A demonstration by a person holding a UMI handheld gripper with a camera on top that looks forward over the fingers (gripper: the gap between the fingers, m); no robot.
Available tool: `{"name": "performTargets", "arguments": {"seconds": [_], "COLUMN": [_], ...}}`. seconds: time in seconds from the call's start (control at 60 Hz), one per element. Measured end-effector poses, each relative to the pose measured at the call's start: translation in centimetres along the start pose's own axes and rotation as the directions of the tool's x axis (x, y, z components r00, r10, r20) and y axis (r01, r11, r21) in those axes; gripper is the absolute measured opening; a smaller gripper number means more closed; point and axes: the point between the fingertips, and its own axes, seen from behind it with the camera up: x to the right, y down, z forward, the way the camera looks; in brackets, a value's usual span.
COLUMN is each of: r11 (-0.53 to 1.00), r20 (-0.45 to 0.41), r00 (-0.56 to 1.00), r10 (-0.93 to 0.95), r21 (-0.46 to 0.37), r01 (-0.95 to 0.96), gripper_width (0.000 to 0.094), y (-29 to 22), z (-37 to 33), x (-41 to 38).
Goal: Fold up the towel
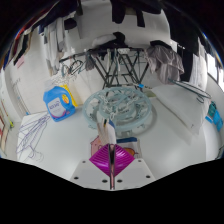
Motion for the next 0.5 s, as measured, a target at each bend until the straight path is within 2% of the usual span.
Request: {"name": "performTargets", "arguments": {"seconds": [0.117, 0.15, 0.183, 0.267, 0.3, 0.367, 0.5], "r11": [1.000, 0.999, 0.999, 0.997, 0.995, 0.993, 0.996], "r20": [-0.031, -0.037, -0.050, -0.031, -0.035, -0.066, -0.068], "r00": [0.999, 0.999, 0.998, 0.997, 0.994, 0.991, 0.994], "r10": [-0.013, -0.022, -0.028, -0.076, -0.099, -0.120, -0.087], "r21": [-0.024, -0.031, -0.038, -0.026, -0.014, 0.001, -0.042], "r01": [0.012, 0.020, 0.027, 0.075, 0.099, 0.120, 0.085], "gripper_width": [0.0030, 0.0102, 0.0283, 0.0868, 0.0807, 0.0857, 0.0850], "y": [2.6, 3.3, 3.8, 3.7, 3.2, 2.1, 1.9], "z": [2.2, 2.7, 3.0, 2.2, 1.2, -2.3, -11.9], "x": [3.5, 4.1, 4.8, 4.7, 4.9, 5.8, 5.9]}}
